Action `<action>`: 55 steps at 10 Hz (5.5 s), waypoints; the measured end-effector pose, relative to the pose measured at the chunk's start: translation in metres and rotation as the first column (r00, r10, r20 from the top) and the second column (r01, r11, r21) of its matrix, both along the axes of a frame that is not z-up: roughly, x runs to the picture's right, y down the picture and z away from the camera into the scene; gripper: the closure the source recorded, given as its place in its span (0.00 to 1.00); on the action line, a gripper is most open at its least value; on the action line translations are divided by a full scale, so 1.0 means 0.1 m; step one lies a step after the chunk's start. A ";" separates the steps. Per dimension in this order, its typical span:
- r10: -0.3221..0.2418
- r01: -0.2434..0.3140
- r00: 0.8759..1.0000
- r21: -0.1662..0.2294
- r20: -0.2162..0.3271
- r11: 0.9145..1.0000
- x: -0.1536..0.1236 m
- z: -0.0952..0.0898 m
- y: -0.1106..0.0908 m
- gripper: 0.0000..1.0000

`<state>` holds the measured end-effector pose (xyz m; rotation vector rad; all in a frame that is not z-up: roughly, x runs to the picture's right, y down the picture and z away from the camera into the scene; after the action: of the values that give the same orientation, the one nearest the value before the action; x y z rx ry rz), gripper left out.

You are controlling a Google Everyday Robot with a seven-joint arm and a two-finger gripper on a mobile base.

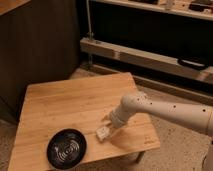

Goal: Place the bottle in the ceramic bowl

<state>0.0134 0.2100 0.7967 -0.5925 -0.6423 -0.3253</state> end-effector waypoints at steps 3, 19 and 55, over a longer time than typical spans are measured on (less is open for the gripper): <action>-0.056 0.057 0.998 -0.026 0.022 0.998 -0.09 0.00 0.03 0.67; -0.070 0.062 0.984 0.054 0.163 0.997 -0.97 -1.04 -0.78 1.00; -0.349 0.530 0.654 -0.078 0.671 0.845 -2.29 -1.71 0.21 0.26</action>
<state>-0.2156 0.2309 0.6255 -0.9184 -1.2184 -0.9498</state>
